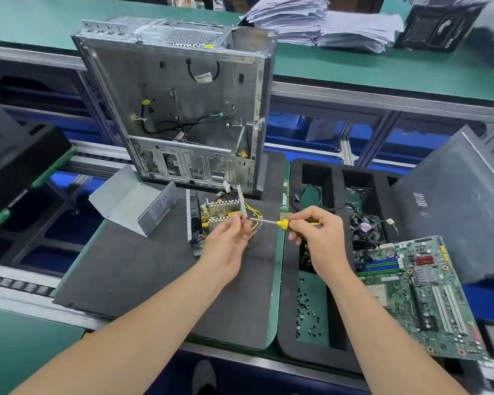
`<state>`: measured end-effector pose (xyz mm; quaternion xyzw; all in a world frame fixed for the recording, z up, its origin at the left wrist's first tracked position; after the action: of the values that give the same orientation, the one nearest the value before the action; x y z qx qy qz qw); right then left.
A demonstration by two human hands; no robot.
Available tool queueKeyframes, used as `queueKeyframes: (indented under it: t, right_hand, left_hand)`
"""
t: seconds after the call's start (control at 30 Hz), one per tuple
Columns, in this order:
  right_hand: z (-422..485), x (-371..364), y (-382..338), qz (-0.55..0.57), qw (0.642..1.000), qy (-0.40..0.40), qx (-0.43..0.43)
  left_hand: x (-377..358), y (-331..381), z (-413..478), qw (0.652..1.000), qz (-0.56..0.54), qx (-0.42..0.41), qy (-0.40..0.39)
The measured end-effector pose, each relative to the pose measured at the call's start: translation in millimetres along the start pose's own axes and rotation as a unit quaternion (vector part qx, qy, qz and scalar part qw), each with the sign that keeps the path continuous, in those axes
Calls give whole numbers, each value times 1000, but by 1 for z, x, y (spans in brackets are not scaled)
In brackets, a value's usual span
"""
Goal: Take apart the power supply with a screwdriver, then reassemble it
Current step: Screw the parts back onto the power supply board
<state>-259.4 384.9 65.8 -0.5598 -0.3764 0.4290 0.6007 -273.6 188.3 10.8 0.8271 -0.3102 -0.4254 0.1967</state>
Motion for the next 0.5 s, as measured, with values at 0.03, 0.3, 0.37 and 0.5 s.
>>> queueKeyframes:
  t: [0.03, 0.3, 0.37, 0.5]
  right_hand:
    - [-1, -3, -1, -7, 1000, 0, 4]
    - [-7, -18, -6, -32, 999, -8, 11]
    - [-7, -20, -7, -46, 999, -13, 15]
    - [-7, -21, -6, -59, 998, -14, 21]
  left_hand:
    - [3, 3, 1, 1000, 5, -3, -4]
    - [18, 14, 8, 999, 44, -21, -16]
    - [19, 15, 8, 999, 45, -23, -14]
    - [18, 16, 8, 999, 47, -22, -13]
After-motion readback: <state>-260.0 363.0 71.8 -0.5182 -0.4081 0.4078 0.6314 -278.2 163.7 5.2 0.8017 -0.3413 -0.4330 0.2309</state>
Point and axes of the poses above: each hand's wrist, its own z-axis towards the middle knuckle, its own x-axis out of the back of the hand, y = z × x, the point moved 5 cm from there along z, towards the middle knuckle, and after that the axes turned 9 degrees about y, right-handed, at the moved point
